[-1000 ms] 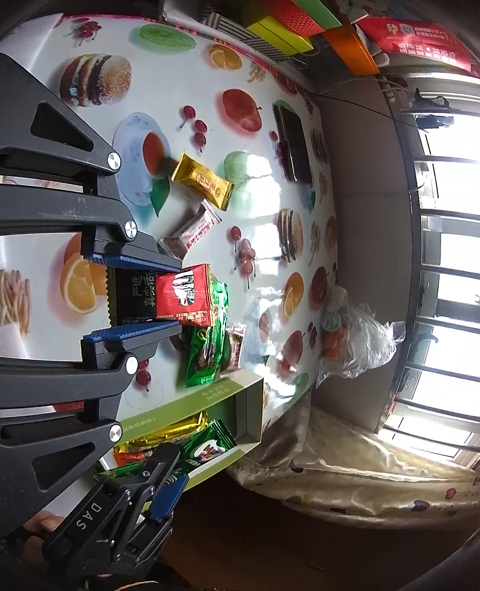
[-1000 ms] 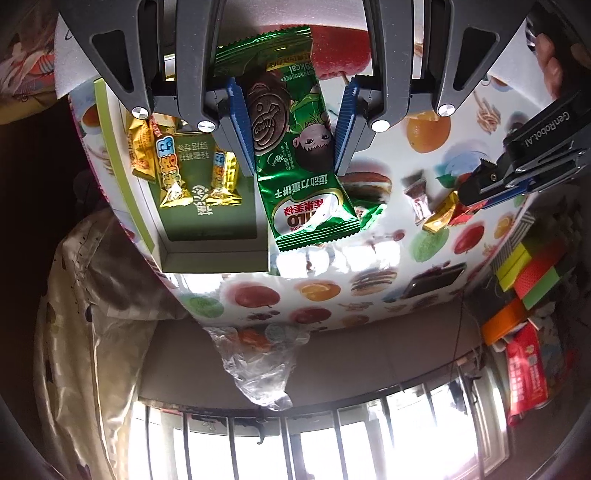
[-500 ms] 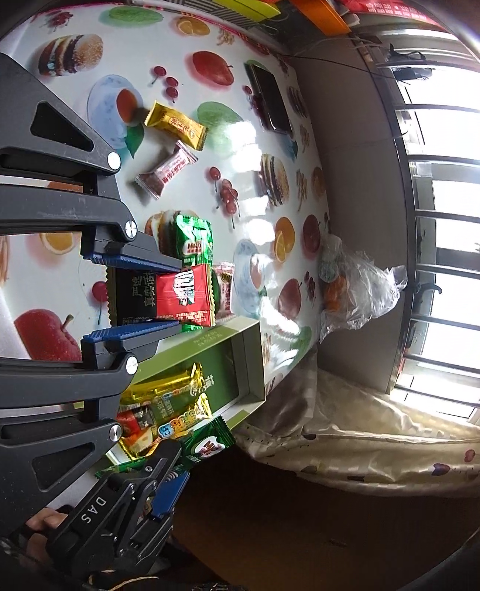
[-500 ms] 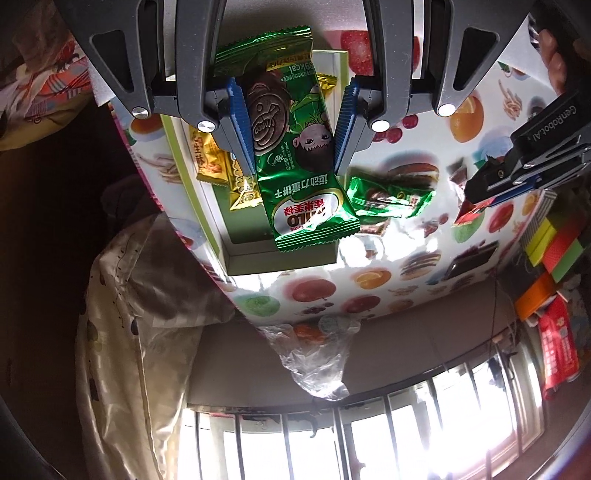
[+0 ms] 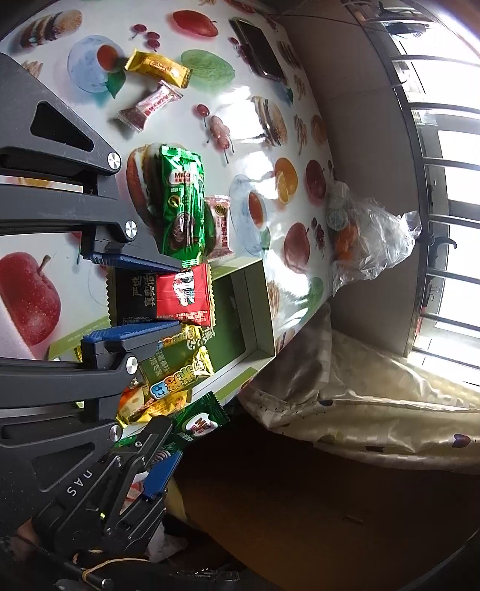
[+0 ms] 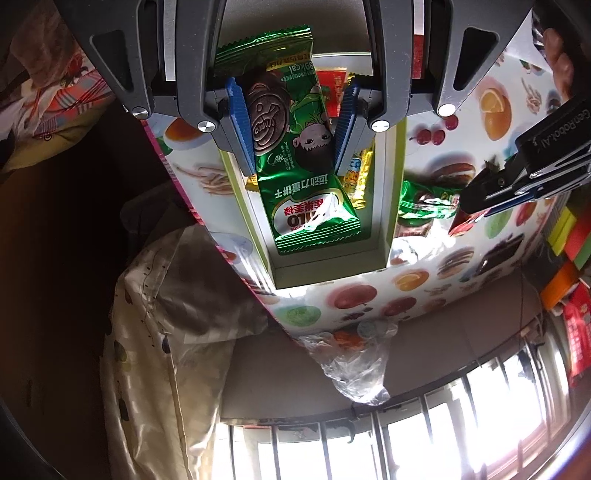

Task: Organize snacks
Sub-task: 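Carry the Milo pack in the right tool over the box while the left tool carries the red candy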

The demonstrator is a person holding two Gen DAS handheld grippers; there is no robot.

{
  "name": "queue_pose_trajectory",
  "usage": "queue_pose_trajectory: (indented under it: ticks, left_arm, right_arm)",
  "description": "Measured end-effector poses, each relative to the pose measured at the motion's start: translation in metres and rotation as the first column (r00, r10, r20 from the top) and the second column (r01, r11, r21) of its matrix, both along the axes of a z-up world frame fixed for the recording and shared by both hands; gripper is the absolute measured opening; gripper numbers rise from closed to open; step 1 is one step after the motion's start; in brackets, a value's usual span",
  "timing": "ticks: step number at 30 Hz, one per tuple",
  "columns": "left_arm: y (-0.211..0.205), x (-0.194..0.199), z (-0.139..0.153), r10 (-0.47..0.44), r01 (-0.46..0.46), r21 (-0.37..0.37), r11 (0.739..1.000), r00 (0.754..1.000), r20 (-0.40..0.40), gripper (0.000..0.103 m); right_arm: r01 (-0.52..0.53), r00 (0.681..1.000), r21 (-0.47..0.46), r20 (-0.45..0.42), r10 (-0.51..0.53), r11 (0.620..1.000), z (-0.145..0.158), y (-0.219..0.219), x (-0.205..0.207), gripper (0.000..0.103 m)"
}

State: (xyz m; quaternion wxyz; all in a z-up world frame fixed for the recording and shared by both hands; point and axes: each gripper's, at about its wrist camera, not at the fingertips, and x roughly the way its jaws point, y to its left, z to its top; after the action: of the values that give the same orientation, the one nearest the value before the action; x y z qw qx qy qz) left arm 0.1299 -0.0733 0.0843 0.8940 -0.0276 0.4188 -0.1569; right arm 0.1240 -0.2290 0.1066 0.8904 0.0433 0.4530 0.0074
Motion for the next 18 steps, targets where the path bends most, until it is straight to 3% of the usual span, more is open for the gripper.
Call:
queue_pose_trajectory:
  ticks: [18]
  left_arm:
    - [-0.036, 0.019, -0.032, -0.069, 0.066, -0.032, 0.997, 0.994, -0.084, 0.027]
  right_arm:
    - [0.029, 0.998, -0.008, -0.062, -0.029, 1.0, -0.027, -0.016, 0.014, 0.041]
